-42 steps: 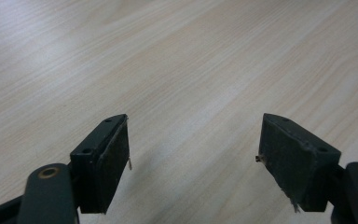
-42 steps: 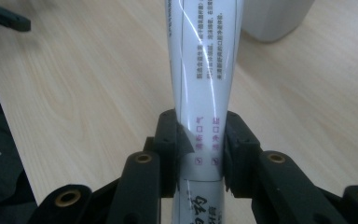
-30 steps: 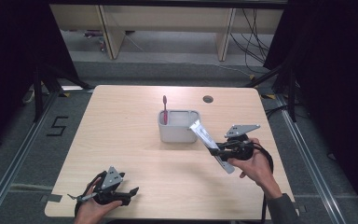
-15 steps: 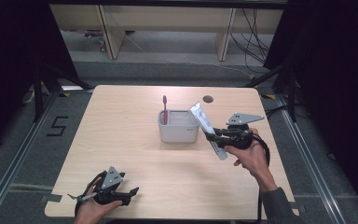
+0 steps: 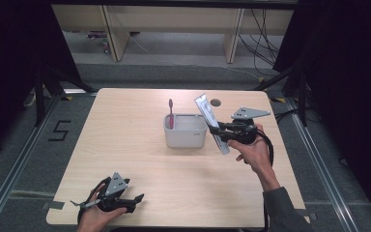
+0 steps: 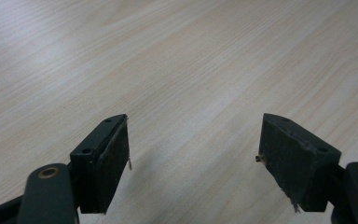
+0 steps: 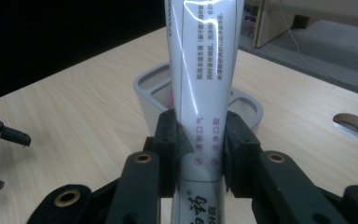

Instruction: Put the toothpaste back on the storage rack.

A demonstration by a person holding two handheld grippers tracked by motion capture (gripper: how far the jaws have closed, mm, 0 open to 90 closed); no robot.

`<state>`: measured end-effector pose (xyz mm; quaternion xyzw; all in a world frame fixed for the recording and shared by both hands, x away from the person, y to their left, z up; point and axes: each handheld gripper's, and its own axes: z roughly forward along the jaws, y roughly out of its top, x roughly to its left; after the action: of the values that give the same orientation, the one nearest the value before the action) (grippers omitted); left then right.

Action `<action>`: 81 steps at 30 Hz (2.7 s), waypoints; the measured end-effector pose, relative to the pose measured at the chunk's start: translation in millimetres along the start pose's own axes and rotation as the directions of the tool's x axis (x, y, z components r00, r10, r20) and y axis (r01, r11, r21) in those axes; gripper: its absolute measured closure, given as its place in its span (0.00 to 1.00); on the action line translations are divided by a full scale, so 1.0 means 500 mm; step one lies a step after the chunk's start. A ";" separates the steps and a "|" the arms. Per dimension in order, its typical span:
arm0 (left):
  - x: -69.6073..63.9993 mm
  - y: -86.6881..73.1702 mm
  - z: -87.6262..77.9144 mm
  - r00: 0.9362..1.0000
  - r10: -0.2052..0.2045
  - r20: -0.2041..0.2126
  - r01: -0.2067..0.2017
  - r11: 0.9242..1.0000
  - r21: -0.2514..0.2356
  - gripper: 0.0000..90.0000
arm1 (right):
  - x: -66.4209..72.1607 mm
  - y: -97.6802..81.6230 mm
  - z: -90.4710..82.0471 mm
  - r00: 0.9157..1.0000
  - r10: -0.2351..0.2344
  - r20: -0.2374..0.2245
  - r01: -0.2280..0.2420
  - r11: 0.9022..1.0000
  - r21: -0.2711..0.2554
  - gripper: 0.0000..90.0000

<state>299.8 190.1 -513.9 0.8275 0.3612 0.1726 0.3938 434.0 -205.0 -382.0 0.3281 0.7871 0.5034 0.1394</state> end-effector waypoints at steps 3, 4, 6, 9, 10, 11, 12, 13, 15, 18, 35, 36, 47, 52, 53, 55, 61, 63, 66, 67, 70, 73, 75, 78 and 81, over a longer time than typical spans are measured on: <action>0.001 0.001 -0.002 1.000 0.002 -0.002 -0.002 1.000 0.007 0.27 | -0.001 0.007 0.006 1.000 -0.006 0.011 0.006 1.000 -0.002 0.79; 0.001 0.001 -0.002 1.000 0.001 -0.003 -0.001 1.000 0.004 0.26 | -0.001 0.008 0.007 1.000 -0.008 0.010 0.008 1.000 -0.002 0.79; 0.000 0.001 -0.002 1.000 0.000 -0.003 0.000 1.000 0.003 0.26 | 0.001 0.008 0.008 1.000 0.009 0.013 -0.009 1.000 -0.001 0.79; -0.001 0.001 -0.001 1.000 -0.007 -0.006 0.007 1.000 -0.003 0.26 | -0.006 0.011 0.015 1.000 -0.022 0.004 0.022 1.000 -0.019 0.79; 0.000 0.001 -0.002 1.000 0.000 -0.008 0.000 1.000 0.004 0.26 | -0.004 0.012 0.018 1.000 -0.009 0.024 0.010 0.999 -0.032 0.79; 0.000 0.001 -0.002 1.000 0.000 -0.008 0.000 1.000 0.004 0.26 | -0.004 0.012 0.018 1.000 -0.009 0.024 0.010 0.999 -0.032 0.79; 0.001 0.001 -0.002 1.000 0.002 -0.014 -0.002 1.000 0.005 0.26 | -0.005 0.014 0.017 1.000 -0.008 0.013 0.009 1.000 -0.018 0.79; 0.001 0.001 -0.002 1.000 0.003 -0.014 -0.003 1.000 0.005 0.26 | -0.007 0.015 0.018 1.000 -0.025 0.012 0.025 0.999 -0.023 0.79; 0.001 0.001 -0.002 1.000 0.000 -0.008 0.000 1.000 0.004 0.25 | -0.004 0.017 0.018 1.000 -0.010 0.021 0.010 1.000 -0.017 0.79; 0.000 0.001 -0.002 1.000 0.004 -0.007 -0.004 1.000 0.004 0.25 | -0.007 0.020 0.023 1.000 -0.016 0.018 0.016 0.999 -0.037 0.79; 0.000 0.002 -0.002 1.000 0.005 -0.011 -0.005 1.000 0.006 0.22 | -0.006 0.047 0.042 1.000 0.000 0.005 0.001 0.998 -0.070 0.79; -0.002 0.002 0.000 1.000 -0.007 -0.011 0.007 1.000 -0.005 0.22 | -0.007 0.051 0.046 1.000 -0.014 0.006 0.014 0.997 -0.077 0.78; 0.000 0.002 -0.002 1.000 0.004 -0.015 -0.004 1.000 0.003 0.22 | -0.005 0.069 0.071 1.000 -0.003 0.006 0.004 0.997 -0.078 0.79; -0.001 0.003 -0.001 1.000 0.001 -0.012 -0.001 1.000 0.005 0.22 | -0.007 0.078 0.086 1.000 0.001 -0.007 -0.002 0.994 -0.106 0.79; -0.001 0.003 -0.002 1.000 0.002 -0.014 -0.002 1.000 0.006 0.22 | -0.007 0.078 0.086 1.000 0.001 -0.007 -0.002 0.994 -0.106 0.79; 0.000 0.002 -0.002 1.000 0.004 -0.014 -0.003 1.000 0.003 0.22 | -0.007 0.083 0.095 1.000 -0.003 -0.004 0.002 0.994 -0.106 0.79; -0.001 0.003 -0.002 1.000 0.000 -0.013 0.000 1.000 0.006 0.22 | -0.002 0.099 0.113 1.000 -0.014 -0.004 0.014 0.994 -0.111 0.78; -0.001 0.003 -0.001 1.000 0.000 -0.011 0.001 1.000 0.005 0.22 | 0.001 0.101 0.116 1.000 0.004 -0.008 -0.005 0.994 -0.106 0.78; -0.001 0.002 -0.001 1.000 0.002 -0.006 -0.002 1.000 0.008 0.22 | 0.002 0.106 0.130 1.000 0.005 -0.008 -0.006 0.994 -0.108 0.78; -0.001 0.002 -0.001 1.000 0.002 -0.006 -0.002 1.000 0.008 0.22 | 0.002 0.106 0.130 1.000 0.005 -0.008 -0.006 0.994 -0.108 0.78; -0.004 0.003 0.000 1.000 -0.004 -0.008 0.004 1.000 0.004 0.22 | 0.003 0.111 0.142 1.000 0.006 0.001 -0.006 0.995 -0.104 0.78; -0.002 0.003 -0.002 1.000 0.013 -0.015 -0.013 1.000 0.018 0.22 | 0.001 0.113 0.154 1.000 -0.001 -0.004 0.000 0.994 -0.108 0.78; -0.004 0.002 0.001 1.000 -0.003 -0.006 0.003 1.000 -0.002 0.22 | 0.000 0.114 0.157 1.000 -0.006 0.002 0.006 0.994 -0.113 0.78; -0.002 0.003 -0.001 1.000 0.013 -0.013 -0.013 1.000 0.014 0.22 | -0.002 0.117 0.169 1.000 -0.008 0.017 0.011 0.992 -0.128 0.78; -0.003 0.003 -0.002 1.000 0.014 -0.014 -0.014 1.000 0.013 0.22 | -0.002 0.118 0.175 1.000 -0.008 0.019 0.010 0.992 -0.127 0.78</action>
<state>298.9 189.0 -512.3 0.8314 0.3592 0.1788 0.3845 505.0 -127.9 -369.9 0.3198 0.7536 0.5487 0.1693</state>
